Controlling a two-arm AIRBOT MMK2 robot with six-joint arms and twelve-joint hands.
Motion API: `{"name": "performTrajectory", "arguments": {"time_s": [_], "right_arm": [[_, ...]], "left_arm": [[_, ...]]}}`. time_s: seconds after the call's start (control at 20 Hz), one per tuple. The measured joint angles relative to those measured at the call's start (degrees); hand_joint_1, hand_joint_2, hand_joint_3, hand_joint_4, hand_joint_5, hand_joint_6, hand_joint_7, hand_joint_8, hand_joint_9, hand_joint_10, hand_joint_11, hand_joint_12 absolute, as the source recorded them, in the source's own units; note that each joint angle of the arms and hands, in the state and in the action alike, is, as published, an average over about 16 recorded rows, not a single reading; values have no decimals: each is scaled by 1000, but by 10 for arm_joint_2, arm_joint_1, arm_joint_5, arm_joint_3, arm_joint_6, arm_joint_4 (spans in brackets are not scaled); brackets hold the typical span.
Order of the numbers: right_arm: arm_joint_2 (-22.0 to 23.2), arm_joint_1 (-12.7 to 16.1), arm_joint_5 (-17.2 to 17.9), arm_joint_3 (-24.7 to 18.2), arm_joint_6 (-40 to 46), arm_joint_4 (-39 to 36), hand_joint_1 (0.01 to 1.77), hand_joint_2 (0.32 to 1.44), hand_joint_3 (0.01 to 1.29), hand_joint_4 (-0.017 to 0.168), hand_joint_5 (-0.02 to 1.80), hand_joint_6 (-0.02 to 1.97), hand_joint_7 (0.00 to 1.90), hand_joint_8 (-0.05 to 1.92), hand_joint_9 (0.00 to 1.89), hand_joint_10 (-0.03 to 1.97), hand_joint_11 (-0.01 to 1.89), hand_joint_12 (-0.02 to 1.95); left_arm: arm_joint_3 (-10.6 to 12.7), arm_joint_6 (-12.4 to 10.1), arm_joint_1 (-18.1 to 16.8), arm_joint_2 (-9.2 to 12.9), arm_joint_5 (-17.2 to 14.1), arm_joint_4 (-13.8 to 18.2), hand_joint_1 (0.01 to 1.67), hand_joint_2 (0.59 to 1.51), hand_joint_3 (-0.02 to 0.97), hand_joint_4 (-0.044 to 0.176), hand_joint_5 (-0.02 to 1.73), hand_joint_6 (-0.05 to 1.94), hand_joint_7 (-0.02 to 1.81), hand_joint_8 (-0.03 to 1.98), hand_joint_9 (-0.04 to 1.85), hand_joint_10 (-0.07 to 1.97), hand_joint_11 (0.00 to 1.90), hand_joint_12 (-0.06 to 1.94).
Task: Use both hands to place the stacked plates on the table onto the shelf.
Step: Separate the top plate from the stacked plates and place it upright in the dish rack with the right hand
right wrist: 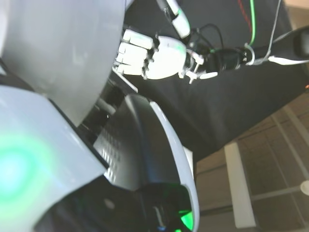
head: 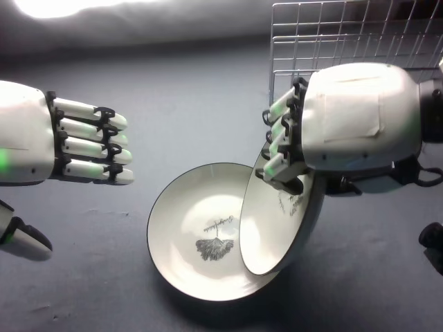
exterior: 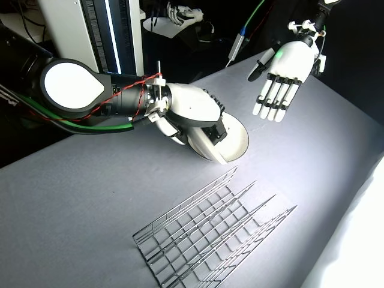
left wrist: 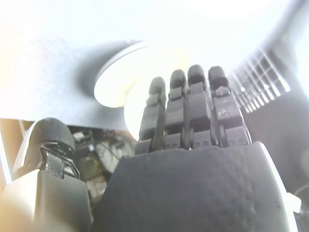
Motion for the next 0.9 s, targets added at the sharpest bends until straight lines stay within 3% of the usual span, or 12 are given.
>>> {"name": "performTrajectory", "arguments": {"time_s": [0.4, 0.9], "right_arm": [[4, 34, -19, -10, 4, 56, 1332, 1004, 13, 5, 818, 1082, 967, 973, 900, 1250, 681, 1427], [3, 49, -48, -15, 8, 233, 1340, 1008, 14, -1, 822, 1086, 986, 973, 916, 1247, 673, 1447]], "left_arm": [[-2, 3, -4, 13, 14, 0, 15, 1136, 16, 2, 155, 19, 179, 9, 155, 11, 13, 254], [1, 1, -14, 7, 11, 0, 15, 1136, 17, 2, 167, 19, 188, 10, 166, 11, 13, 320]]}}
